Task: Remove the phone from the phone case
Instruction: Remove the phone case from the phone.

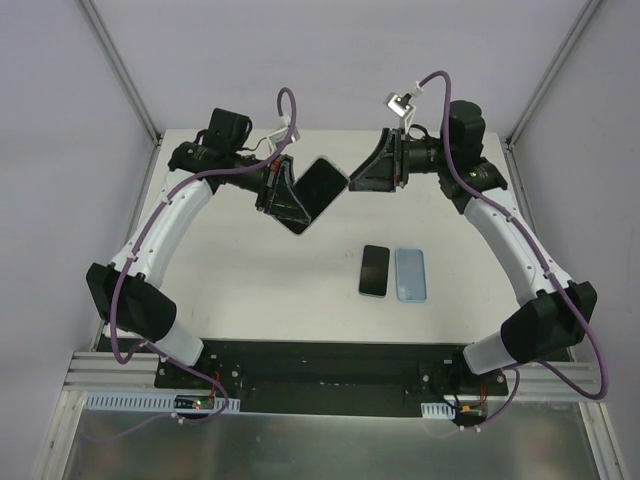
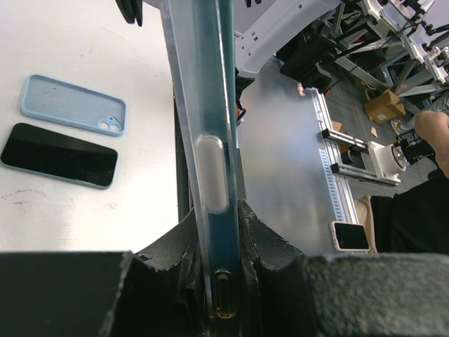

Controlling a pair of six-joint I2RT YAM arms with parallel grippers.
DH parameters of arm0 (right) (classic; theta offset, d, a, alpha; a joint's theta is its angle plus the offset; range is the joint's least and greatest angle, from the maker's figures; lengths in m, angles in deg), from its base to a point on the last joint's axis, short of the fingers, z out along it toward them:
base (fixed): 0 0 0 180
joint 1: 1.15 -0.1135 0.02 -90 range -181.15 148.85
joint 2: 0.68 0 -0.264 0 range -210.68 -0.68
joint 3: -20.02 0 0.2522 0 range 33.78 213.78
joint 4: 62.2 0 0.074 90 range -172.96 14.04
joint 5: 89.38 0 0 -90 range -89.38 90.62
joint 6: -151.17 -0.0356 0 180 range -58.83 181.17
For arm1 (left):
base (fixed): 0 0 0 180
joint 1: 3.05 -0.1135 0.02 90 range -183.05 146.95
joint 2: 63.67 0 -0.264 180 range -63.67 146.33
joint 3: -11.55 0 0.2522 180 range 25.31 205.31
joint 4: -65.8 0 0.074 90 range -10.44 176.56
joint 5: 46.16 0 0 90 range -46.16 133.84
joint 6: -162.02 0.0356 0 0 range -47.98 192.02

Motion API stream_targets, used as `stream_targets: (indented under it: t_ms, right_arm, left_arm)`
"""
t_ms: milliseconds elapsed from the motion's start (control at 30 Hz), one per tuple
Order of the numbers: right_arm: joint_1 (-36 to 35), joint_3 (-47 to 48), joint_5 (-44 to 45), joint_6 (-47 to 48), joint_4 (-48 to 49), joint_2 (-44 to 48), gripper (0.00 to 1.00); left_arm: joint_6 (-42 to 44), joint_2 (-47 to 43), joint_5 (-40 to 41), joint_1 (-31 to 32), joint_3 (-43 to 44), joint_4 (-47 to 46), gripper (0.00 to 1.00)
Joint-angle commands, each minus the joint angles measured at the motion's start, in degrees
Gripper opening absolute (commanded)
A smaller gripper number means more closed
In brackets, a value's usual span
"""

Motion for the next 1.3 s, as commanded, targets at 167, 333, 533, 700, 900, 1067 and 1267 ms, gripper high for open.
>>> stream_targets:
  t_ms: [167,333,533,700,900,1067,1267]
  right_arm:
    - [-1.6,1.7,-3.0,-5.5,9.9,-1.8,0.45]
    - [-1.8,0.6,-6.1,-8.9,16.0,-1.9,0.33]
    - [-1.9,-1.9,-8.8,-15.0,25.3,-1.7,0.28]
    - [-2.0,-3.7,-10.5,-17.8,29.4,-1.2,0.23]
    - [-2.5,-5.2,-12.0,-18.2,31.0,-0.9,0.2]
    - [-3.6,-5.7,-14.4,-20.4,34.4,-1.1,0.11]
    - [-7.8,-8.2,-16.4,-38.6,59.5,-1.8,0.01]
  left_arm:
    - [0.7,-0.2,-4.3,1.0,2.8,-1.6,0.0]
    - [1.1,-0.3,-5.1,1.0,2.6,-1.6,0.0]
    - [2.5,-0.5,-7.7,1.0,2.3,-1.6,0.0]
    - [4.8,-1.1,-9.4,1.0,1.3,-1.5,0.0]
    - [4.9,-1.1,-9.7,1.0,1.6,-1.5,0.0]
    - [4.9,-0.6,-10.5,1.1,1.7,-1.6,0.0]
    - [8.2,-0.1,-13.6,1.2,-0.6,-1.5,0.0]
